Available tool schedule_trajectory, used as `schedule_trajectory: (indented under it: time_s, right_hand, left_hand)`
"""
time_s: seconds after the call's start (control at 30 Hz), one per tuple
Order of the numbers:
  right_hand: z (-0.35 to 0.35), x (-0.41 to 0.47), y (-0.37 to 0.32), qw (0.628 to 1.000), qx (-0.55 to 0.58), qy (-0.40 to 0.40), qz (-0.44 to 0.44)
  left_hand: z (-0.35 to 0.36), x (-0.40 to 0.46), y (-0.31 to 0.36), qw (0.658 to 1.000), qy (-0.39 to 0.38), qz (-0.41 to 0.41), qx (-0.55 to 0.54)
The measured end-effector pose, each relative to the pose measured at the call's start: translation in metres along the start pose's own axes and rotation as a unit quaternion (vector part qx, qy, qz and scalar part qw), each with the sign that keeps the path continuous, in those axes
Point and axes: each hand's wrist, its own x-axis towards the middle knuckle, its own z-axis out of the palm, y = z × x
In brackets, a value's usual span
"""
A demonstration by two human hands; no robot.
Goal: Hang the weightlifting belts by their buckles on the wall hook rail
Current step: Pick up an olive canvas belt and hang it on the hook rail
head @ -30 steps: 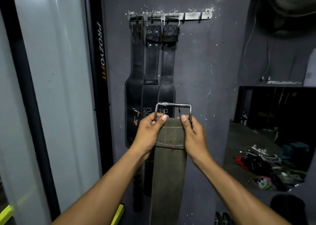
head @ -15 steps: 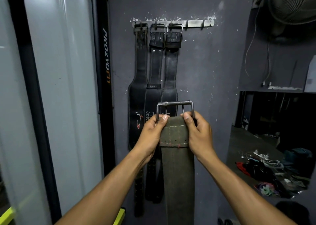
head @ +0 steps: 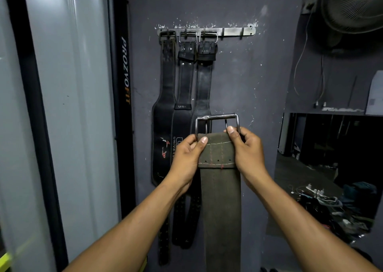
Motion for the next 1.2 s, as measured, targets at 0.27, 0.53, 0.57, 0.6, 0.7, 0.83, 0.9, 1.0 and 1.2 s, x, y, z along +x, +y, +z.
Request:
schedule_trajectory:
  time_s: [0.27, 0.53, 0.57, 0.6, 0.7, 0.83, 0.9, 1.0, 1.2]
  right_hand:
    - [-0.023, 0.036, -0.006, 0.992, -0.087, 0.027, -0.083]
    - [-0.034, 0.079, 0.027, 0.964, -0.196, 0.070, -0.165]
    - [-0.035, 0.087, 0.031, 0.962, -0.205, 0.074, -0.164]
    - [-0.036, 0.095, 0.034, 0.960, -0.219, 0.072, -0.159]
    - [-0.039, 0.117, 0.041, 0.958, -0.260, 0.017, -0.121]
    - [-0.047, 0.137, 0.050, 0.954, -0.278, -0.059, -0.100]
    - [-0.052, 0.140, 0.055, 0.957, -0.259, -0.103, -0.086]
    - [-0.063, 0.144, 0.061, 0.972, -0.138, -0.181, -0.059]
    - [-0.083, 0.162, 0.083, 0.998, 0.000, -0.054, -0.022]
  left_hand:
    - [0.037, 0.037, 0.001, 0.986, 0.134, 0.038, 0.089]
    - [0.066, 0.058, -0.037, 0.918, 0.096, 0.100, 0.372]
    - [0.069, 0.061, -0.042, 0.924, 0.053, 0.083, 0.369]
    - [0.071, 0.067, -0.046, 0.925, 0.018, 0.069, 0.373]
    - [0.067, 0.089, -0.052, 0.912, -0.036, 0.044, 0.407]
    - [0.066, 0.109, -0.070, 0.909, -0.019, 0.043, 0.415]
    - [0.065, 0.117, -0.079, 0.927, -0.013, 0.047, 0.371]
    - [0.056, 0.129, -0.084, 0.971, -0.053, 0.030, 0.230]
    - [0.061, 0.156, -0.085, 0.992, -0.120, 0.020, -0.030]
